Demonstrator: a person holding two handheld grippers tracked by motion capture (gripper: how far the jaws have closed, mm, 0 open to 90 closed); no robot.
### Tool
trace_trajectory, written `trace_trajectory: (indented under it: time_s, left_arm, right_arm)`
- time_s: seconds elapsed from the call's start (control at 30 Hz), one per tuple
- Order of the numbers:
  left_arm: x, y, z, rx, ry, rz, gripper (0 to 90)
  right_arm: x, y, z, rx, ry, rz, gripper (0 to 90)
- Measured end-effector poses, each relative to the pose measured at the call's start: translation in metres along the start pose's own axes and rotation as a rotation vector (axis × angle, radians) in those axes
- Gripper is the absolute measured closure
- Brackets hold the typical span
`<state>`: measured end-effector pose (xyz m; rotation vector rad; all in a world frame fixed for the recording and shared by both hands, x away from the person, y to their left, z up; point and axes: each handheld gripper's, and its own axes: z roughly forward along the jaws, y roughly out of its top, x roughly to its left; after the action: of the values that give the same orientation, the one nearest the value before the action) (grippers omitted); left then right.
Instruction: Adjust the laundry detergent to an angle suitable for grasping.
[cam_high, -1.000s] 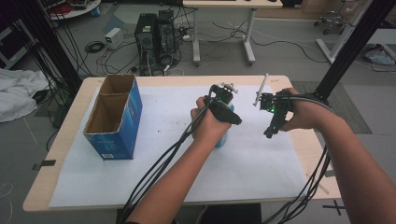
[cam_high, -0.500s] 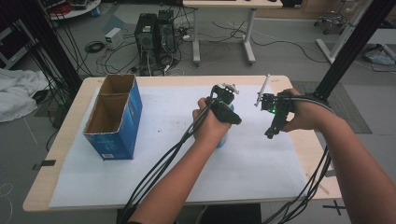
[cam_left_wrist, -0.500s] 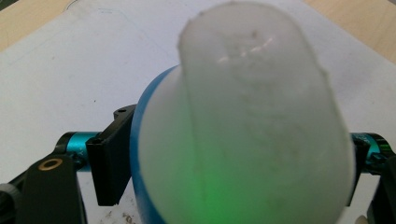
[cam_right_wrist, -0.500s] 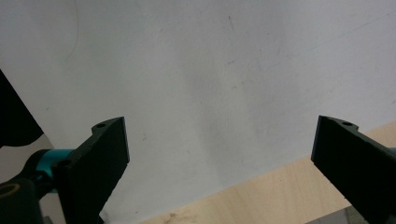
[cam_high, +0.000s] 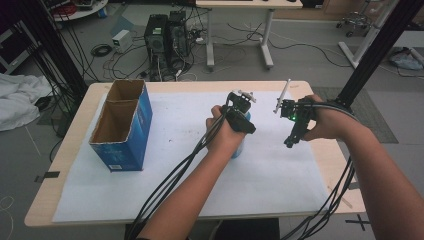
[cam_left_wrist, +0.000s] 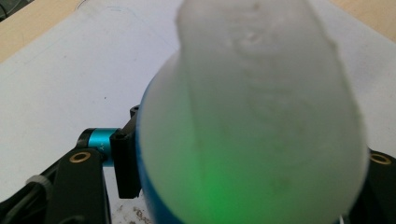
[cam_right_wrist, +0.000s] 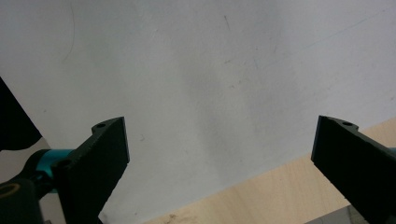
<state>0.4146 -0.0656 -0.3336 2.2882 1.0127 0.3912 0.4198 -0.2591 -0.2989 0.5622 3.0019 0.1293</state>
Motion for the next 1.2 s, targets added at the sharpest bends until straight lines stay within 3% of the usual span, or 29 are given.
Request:
trace_trajectory:
  time_s: [0.3,0.53,0.57,0.77,1.2]
  left_arm:
    - [0.003,0.000,0.000,0.019,-0.031,-0.021,39.3]
    - [0.004,-0.001,0.000,0.015,-0.042,-0.009,41.3]
    - [0.005,-0.001,-0.003,0.017,-0.041,0.017,41.7]
    - [0.008,0.001,-0.015,-0.006,-0.045,0.031,42.2]
    - [0.023,-0.001,-0.056,0.027,-0.088,0.148,42.2]
  right_arm:
    - [0.001,0.002,0.002,0.006,0.004,0.002,3.2]
    - [0.001,0.003,0.002,0.011,0.002,-0.009,3.2]
    - [0.003,0.004,0.001,0.011,0.000,-0.006,3.3]
    - [0.003,0.004,0.001,0.008,0.001,-0.005,3.3]
    - [0.007,0.012,0.001,0.002,0.004,-0.020,3.3]
